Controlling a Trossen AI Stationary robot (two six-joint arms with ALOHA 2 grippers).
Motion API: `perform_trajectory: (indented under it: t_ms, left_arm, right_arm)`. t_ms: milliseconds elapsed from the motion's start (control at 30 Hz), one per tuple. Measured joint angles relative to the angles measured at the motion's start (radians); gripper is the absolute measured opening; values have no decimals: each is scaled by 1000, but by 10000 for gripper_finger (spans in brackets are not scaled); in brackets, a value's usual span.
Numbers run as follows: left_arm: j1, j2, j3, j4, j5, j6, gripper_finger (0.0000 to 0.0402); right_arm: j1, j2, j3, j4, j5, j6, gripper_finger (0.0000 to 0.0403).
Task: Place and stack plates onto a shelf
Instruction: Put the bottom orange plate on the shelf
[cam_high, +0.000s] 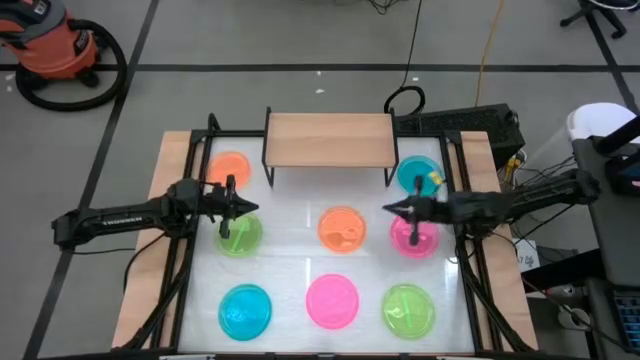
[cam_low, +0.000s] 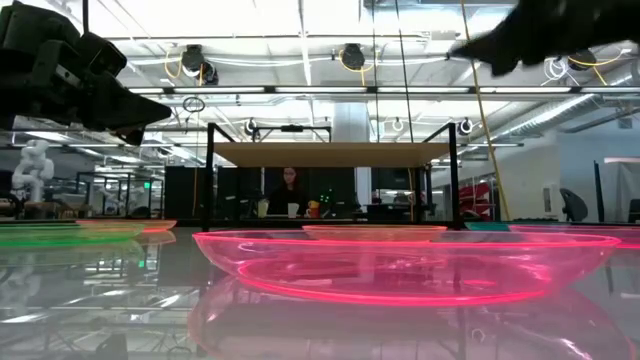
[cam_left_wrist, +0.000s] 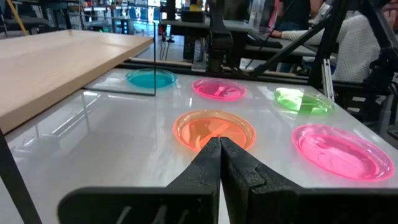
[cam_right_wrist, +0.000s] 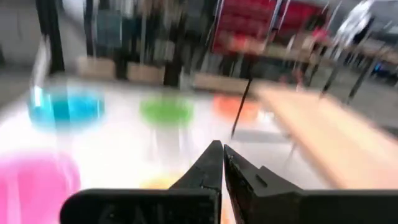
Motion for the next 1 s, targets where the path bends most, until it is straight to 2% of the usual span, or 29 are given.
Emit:
perform_trajectory:
  t_ms: [133,300,400,633,767,1000]
  left_arm:
    - [0,0,0,0,0,0,8]
    - [0,0,0,0,0,0,8]
    - [0,0,0,0,0,0,8]
    - [0,0,0,0,0,0,8]
    - [0,0,0,0,0,0,8]
    - [0,0,0,0,0,0,8]
  right_arm:
    - [0,161,-4,8,-3,-10,0]
    - [1,359,-4,35,-88,-14,0]
    - [1,474,-4,86,-109,40,0]
    - [6,639,-4,245,-109,15,7]
    - [23,696,-2,300,-159,-38,45]
    - [58,770,3,329,-159,19,140]
